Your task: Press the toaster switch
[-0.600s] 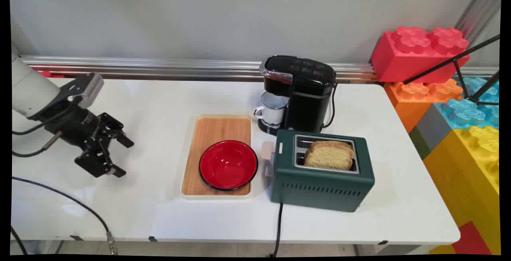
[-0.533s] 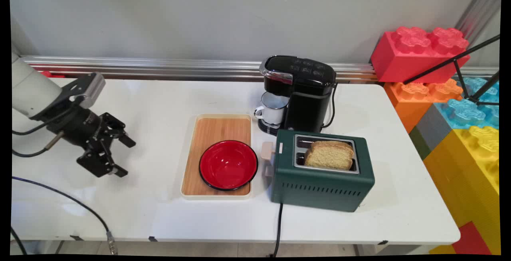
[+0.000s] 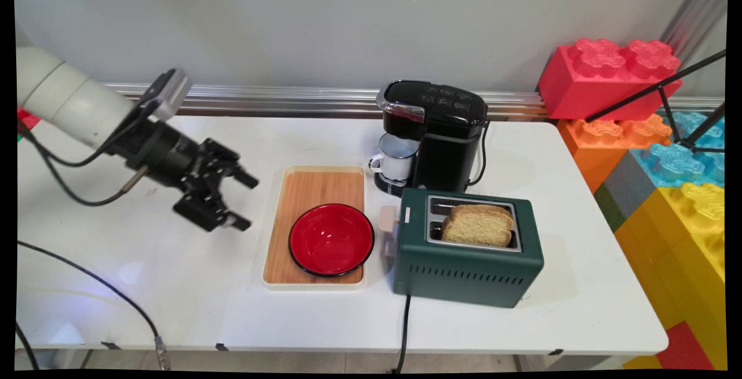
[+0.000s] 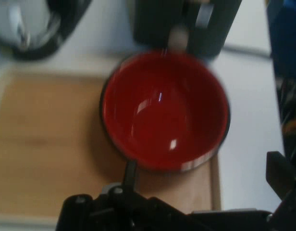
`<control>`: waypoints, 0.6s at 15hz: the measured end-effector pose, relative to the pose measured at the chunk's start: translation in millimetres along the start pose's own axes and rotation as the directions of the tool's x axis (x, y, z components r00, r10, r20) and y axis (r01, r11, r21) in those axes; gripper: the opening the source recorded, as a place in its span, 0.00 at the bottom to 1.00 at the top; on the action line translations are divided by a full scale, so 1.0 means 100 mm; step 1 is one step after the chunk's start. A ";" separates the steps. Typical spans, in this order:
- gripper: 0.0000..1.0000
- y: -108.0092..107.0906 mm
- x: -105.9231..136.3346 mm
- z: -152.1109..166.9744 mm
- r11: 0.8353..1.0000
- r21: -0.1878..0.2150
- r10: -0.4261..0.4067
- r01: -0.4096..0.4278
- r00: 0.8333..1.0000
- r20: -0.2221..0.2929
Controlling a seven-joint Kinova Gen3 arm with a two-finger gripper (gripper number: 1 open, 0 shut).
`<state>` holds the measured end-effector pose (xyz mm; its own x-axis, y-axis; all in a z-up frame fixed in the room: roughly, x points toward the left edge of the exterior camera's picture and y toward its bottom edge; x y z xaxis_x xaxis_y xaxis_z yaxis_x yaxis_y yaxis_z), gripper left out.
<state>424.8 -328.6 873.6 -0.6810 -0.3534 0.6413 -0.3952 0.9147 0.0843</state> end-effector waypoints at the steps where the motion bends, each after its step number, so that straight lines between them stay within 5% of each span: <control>1: 1.00 0.00 0.06 0.02 1.000 -0.007 0.007 -0.007 1.000 -0.026; 5: 1.00 -0.02 0.30 0.09 0.998 -0.032 0.048 -0.053 0.992 -0.120; 9: 1.00 -0.05 0.40 0.15 0.994 -0.041 0.090 -0.097 0.985 -0.149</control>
<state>390.3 -350.2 887.3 -0.6141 -0.2363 0.7531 -0.3019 0.9519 0.0525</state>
